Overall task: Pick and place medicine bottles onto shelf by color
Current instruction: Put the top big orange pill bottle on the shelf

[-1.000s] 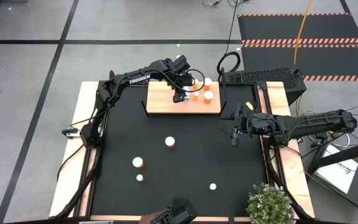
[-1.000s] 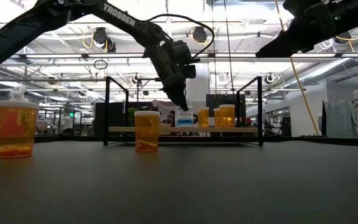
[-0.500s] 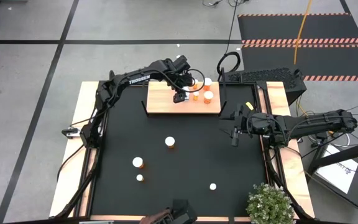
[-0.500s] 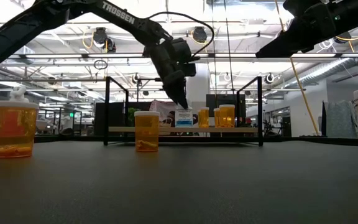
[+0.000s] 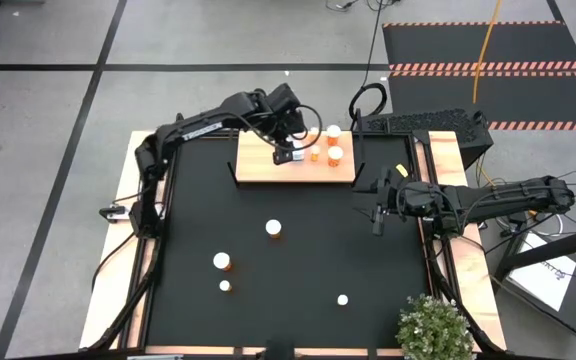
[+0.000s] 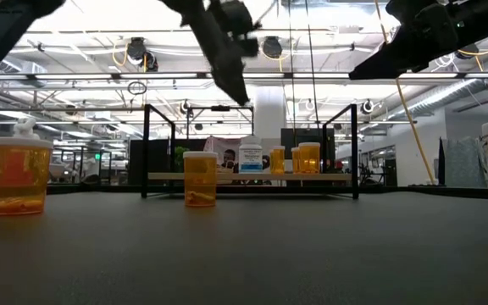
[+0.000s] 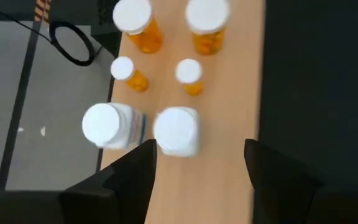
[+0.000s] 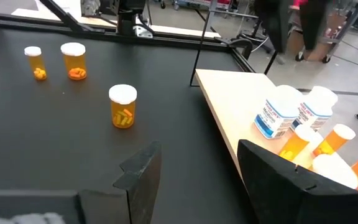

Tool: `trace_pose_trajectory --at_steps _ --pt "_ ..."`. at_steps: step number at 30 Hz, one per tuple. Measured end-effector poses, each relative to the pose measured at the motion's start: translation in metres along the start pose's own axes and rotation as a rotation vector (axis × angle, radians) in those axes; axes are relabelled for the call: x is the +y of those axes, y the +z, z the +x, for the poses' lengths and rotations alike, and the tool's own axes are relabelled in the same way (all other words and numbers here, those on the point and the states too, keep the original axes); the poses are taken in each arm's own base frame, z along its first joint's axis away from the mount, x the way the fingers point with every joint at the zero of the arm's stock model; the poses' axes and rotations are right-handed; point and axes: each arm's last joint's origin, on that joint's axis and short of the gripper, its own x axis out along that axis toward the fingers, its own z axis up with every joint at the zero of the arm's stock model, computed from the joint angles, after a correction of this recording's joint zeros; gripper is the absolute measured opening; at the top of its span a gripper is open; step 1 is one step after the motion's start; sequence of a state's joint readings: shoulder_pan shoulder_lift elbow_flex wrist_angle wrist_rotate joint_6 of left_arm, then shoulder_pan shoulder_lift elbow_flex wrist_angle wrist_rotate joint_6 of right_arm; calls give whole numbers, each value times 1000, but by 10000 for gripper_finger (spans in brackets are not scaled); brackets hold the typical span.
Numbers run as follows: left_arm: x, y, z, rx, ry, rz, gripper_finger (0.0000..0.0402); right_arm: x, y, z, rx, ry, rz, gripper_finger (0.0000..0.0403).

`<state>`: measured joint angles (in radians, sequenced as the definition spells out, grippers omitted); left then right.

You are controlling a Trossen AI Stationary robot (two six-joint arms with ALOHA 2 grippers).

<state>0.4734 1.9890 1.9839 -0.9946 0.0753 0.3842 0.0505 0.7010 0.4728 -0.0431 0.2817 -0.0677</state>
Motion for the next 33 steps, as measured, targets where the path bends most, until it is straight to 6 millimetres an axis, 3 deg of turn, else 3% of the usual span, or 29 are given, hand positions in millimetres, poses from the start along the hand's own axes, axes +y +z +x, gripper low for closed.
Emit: trace_pose_trajectory --at_steps 6,11,18,24,33 --pt "-33 4 -45 -19 -33 29 244 1 -1 0 7 4 7 205" --pt "-76 1 -65 -18 -79 69 244 1 -2 0 21 5 24 205" --pt "-150 -33 -60 30 25 129 244 1 -5 0 50 6 29 205" --pt "-198 -65 -50 -23 25 161 244 1 -2 0 25 5 32 205" --pt "-225 -100 -27 -114 -20 112 244 0 4 0 -38 2 62 205"
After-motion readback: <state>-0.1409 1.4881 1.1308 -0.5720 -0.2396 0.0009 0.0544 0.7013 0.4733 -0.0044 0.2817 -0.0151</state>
